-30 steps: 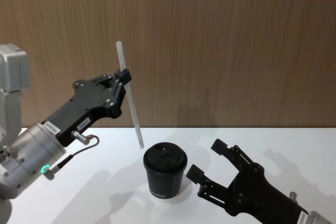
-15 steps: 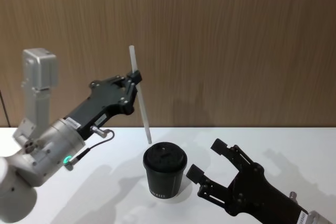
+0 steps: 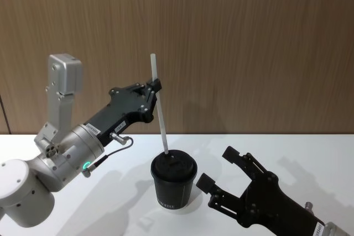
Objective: Pick up the straw with one hand, pass it to the other hand, and insert it into the cup.
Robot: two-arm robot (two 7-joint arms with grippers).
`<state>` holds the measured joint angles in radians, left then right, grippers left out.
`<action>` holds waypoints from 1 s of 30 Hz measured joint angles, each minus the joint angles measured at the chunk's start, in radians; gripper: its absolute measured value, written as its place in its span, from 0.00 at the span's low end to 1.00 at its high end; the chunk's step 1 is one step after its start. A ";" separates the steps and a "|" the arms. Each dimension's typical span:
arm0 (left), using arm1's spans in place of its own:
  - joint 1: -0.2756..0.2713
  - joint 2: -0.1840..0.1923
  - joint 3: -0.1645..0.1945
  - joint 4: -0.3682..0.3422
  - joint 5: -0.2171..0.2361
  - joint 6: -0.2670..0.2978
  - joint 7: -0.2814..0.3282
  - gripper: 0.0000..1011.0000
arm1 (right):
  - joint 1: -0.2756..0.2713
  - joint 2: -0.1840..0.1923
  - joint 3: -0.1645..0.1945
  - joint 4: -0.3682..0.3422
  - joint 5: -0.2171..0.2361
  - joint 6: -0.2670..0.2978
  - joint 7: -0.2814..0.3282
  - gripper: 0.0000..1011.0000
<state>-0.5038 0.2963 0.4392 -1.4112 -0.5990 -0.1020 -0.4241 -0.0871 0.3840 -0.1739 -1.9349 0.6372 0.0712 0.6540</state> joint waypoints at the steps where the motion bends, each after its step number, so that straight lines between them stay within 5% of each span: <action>1: -0.002 -0.002 0.001 0.005 0.001 0.000 -0.001 0.00 | 0.000 0.000 0.000 0.000 0.000 0.000 0.000 0.99; 30: -0.026 -0.030 0.003 0.046 0.023 0.023 -0.041 0.00 | 0.000 0.000 0.000 0.000 0.000 0.000 0.000 0.99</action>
<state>-0.5298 0.2662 0.4426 -1.3651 -0.5759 -0.0793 -0.4647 -0.0871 0.3840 -0.1739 -1.9349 0.6372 0.0712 0.6540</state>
